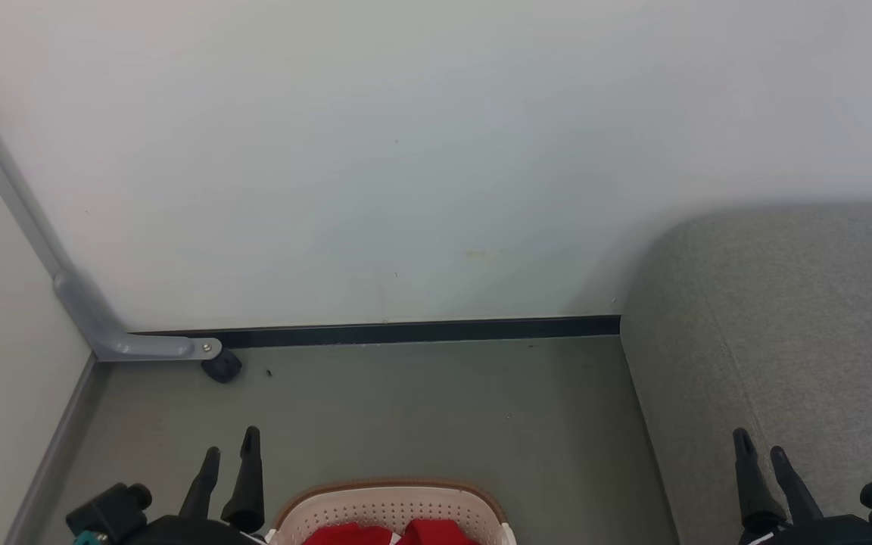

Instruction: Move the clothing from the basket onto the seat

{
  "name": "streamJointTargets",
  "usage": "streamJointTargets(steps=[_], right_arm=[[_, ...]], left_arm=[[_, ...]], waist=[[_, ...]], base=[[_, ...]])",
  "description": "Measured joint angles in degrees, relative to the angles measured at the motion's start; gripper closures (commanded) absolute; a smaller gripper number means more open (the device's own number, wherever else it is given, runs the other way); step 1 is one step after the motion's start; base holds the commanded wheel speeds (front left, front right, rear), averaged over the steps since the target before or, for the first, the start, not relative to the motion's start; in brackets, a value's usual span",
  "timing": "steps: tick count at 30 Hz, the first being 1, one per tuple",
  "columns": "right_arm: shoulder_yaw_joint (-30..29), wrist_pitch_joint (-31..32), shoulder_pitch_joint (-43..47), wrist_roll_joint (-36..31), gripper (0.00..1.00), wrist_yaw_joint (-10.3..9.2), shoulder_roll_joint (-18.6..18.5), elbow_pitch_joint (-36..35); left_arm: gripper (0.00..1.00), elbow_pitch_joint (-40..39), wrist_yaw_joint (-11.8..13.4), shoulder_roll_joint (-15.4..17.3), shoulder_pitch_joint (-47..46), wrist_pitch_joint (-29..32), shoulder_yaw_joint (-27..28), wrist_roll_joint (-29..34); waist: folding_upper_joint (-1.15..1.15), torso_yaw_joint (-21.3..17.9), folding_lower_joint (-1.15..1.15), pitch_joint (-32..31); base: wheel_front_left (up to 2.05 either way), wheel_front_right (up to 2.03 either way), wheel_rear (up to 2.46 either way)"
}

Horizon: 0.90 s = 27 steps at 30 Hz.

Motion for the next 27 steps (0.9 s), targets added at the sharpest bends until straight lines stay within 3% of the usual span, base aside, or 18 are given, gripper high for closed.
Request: streamJointTargets(steps=[11, 27], right_arm=[[3.64, -2.41, -0.85, -9.91, 0.0, -2.08, -1.37, 0.12], [6.93, -5.71, -0.85, -21.37, 0.0, -4.36, -2.94, 0.34]], left_arm=[[0.0, 1.27, 2.66, 1.32, -0.44, -2.13, -3.44, 11.32], [0.0, 3.64, 5.31, 0.36, -1.06, -5.52, -4.22, 21.69]], waist=[[0.0, 0.06, 0.0, -0.39], [0.0, 0.12, 0.0, -0.63]], base=[[0.0, 0.0, 0.0], [0.0, 0.0, 0.0]])
